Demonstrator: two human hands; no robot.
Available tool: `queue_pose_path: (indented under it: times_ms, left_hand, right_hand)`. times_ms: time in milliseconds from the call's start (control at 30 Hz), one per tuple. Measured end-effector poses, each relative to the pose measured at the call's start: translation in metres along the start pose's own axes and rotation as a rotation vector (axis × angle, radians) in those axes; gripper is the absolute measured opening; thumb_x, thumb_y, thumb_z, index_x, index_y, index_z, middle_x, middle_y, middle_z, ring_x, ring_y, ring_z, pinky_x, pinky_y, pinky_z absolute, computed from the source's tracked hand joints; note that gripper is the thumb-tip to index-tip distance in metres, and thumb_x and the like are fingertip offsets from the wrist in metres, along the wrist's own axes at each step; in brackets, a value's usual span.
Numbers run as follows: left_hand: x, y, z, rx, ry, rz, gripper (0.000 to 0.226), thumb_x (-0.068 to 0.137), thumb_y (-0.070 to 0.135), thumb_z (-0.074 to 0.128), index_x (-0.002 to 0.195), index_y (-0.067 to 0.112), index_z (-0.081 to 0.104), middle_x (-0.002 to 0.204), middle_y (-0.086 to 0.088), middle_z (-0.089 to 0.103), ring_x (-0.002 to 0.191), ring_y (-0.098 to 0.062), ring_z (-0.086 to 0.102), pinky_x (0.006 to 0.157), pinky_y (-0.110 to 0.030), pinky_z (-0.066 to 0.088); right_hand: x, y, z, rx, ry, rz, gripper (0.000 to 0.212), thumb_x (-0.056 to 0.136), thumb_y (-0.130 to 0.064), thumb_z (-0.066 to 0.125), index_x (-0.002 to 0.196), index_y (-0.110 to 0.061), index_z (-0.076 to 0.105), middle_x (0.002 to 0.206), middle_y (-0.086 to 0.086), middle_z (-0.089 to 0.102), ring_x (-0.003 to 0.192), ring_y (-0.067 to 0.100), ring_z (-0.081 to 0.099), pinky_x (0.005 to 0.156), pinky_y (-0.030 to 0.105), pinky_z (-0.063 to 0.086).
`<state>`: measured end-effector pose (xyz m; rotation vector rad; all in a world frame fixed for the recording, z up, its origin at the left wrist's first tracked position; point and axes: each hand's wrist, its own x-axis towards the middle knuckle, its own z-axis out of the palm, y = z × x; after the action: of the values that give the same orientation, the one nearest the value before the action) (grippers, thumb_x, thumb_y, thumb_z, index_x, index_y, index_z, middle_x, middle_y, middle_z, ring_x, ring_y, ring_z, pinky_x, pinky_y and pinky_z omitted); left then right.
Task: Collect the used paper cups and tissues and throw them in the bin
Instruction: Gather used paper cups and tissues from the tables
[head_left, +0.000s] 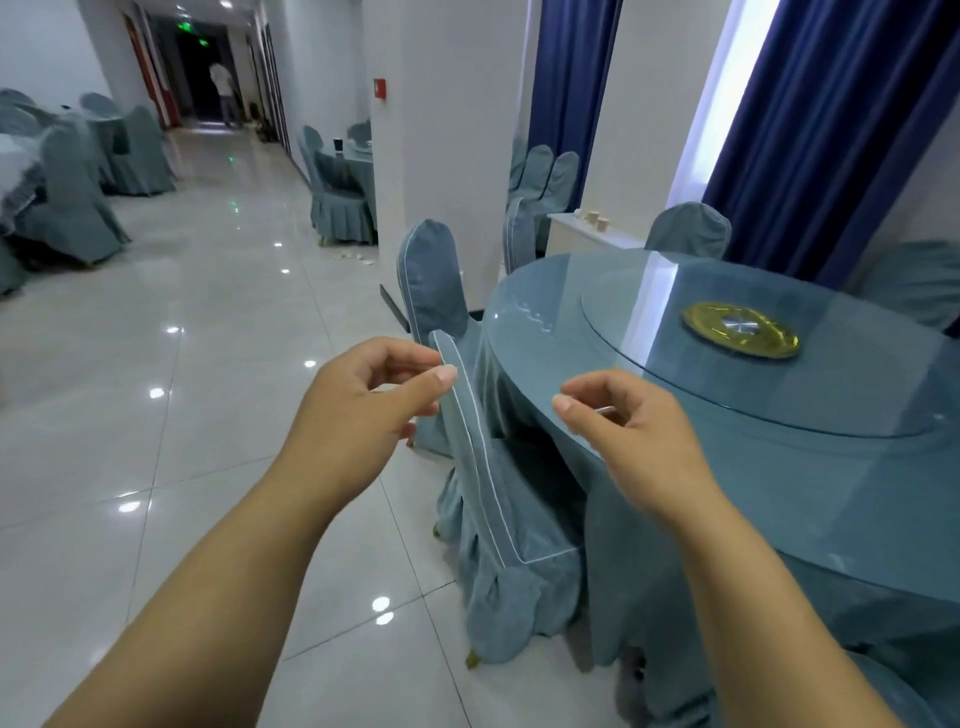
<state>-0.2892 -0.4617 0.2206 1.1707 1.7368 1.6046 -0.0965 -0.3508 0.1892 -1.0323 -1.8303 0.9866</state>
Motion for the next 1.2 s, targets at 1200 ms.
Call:
queue_pose_path:
  times_ms: [1200]
  left_hand:
    - [0.688,-0.204,-0.398,-0.032,0.036,0.018,0.014,0.081,0.032,0.072,0.093,0.025,0.067,0.091,0.0,0.072,0.08,-0.015,0.071,0.079,-0.04,0.057]
  right_hand:
    - [0.6,-0.082,0.574,0.005,-0.044,-0.087,0.01,0.084,-0.04,0.064,0.093,-0.034,0.062,0.089,-0.011,0.067,0.086,0.006,0.063,0.075,0.023,0.053]
